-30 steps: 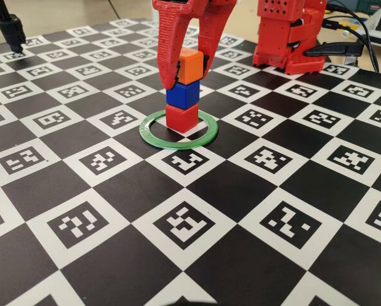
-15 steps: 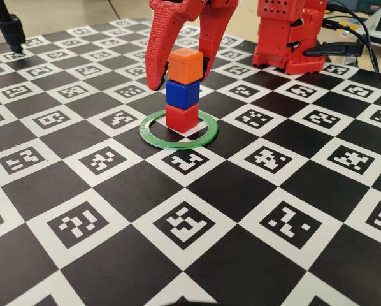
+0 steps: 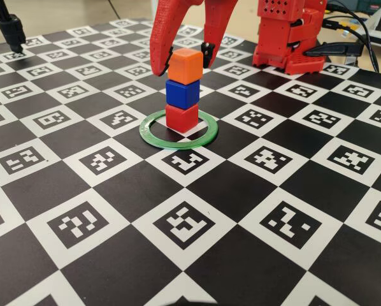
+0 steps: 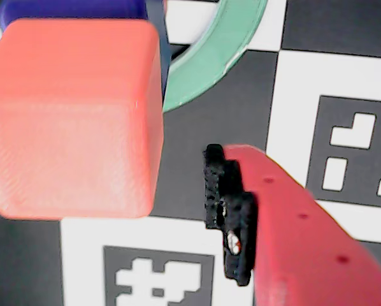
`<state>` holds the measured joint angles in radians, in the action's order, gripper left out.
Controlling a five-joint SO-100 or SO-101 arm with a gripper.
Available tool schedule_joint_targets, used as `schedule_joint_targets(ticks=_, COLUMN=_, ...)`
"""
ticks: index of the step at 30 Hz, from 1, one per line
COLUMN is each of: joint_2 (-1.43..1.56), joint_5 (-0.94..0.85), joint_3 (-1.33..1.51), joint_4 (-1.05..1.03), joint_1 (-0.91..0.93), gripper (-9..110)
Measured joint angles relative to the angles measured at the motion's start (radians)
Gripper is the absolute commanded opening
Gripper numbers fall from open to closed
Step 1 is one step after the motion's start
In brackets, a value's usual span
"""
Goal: Grab the red cube then put it in the green circle then put the blue cube on top and finally the orange cube on top
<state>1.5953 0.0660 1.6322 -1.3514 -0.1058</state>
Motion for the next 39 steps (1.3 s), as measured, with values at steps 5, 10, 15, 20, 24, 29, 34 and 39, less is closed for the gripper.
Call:
schedule_joint_targets(ticks=5, joint_2=0.066, joint_5=-0.003, joint_3=-0.051, joint_4=-0.080, joint_1=0.000, gripper=43)
schedule_joint_targets(ticks=10, joint_2=0.161, joint_5=-0.043, joint_3=-0.052, joint_4=-0.112, joint_1=0.000, gripper=41)
schedule_joint_targets(ticks=15, joint_2=0.336, joint_5=-0.130, joint_3=0.054, joint_4=-0.063, joint_1=0.015, gripper=36)
schedule_joint_targets(ticks=20, joint_2=0.551, joint_5=-0.233, joint_3=0.249, joint_4=0.020, joint_1=0.051, gripper=20)
schedule_joint_targets(ticks=24, joint_2=0.695, joint_5=-0.331, joint_3=0.400, joint_4=0.081, joint_1=0.080, gripper=9)
schedule_joint_targets(ticks=29, joint_2=0.836, joint_5=-0.456, joint_3=0.577, joint_4=0.152, joint_1=0.118, gripper=-3)
schedule_joint_targets(ticks=34, joint_2=0.966, joint_5=-0.566, joint_3=0.732, joint_4=0.250, joint_1=0.170, gripper=-5)
schedule_joint_targets(ticks=39, joint_2=1.121, joint_5=-0.670, joint_3=0.922, joint_4=0.351, joint_1=0.202, gripper=-5)
